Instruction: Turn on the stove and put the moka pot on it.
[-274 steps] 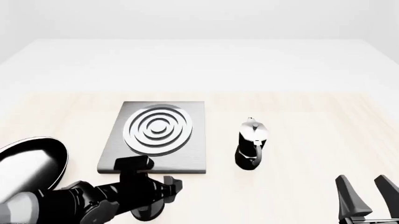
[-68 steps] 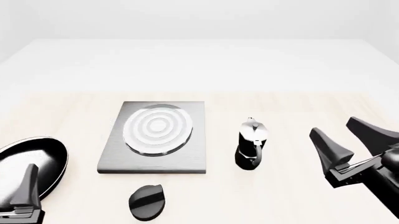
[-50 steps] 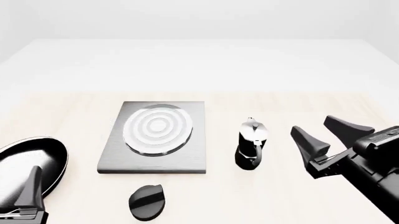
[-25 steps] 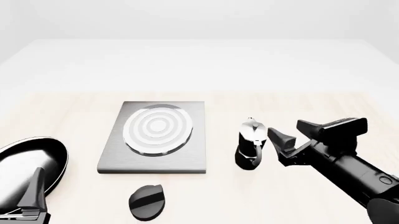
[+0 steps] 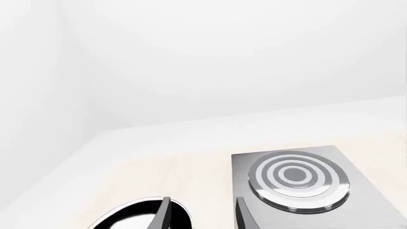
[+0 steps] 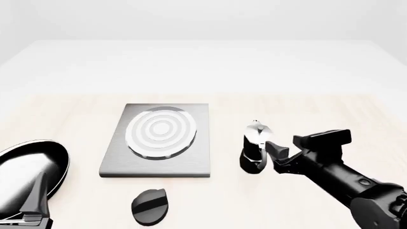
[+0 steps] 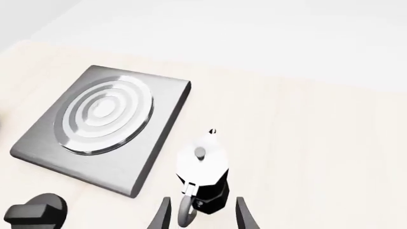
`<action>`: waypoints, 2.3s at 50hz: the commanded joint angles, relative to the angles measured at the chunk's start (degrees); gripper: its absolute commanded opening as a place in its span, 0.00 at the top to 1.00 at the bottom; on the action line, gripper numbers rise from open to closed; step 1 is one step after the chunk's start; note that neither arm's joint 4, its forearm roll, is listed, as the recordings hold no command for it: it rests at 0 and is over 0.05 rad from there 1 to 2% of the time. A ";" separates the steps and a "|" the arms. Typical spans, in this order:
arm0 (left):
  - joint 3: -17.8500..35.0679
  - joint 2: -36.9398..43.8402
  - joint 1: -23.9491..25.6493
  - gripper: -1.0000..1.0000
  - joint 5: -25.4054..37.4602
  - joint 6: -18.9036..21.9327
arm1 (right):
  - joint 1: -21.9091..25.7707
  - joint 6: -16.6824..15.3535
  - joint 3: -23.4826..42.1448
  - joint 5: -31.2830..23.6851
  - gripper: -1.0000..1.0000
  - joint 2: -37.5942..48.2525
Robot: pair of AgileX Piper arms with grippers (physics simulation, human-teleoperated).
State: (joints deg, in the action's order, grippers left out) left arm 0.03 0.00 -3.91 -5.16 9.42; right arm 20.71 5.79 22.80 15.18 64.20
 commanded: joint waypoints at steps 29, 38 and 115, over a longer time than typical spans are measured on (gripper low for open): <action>-0.01 0.00 0.39 0.00 0.55 -0.10 | 1.67 4.68 -1.40 10.55 0.00 12.48; -0.01 0.00 0.53 0.00 0.74 0.20 | 2.39 5.14 -0.98 11.50 0.00 14.07; -0.02 0.00 0.83 0.00 2.31 0.46 | 12.50 -14.71 19.70 -4.54 1.00 11.29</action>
State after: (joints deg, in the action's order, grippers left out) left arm 0.01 0.00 -3.23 -3.12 9.71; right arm 30.45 -4.09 34.35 16.04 75.99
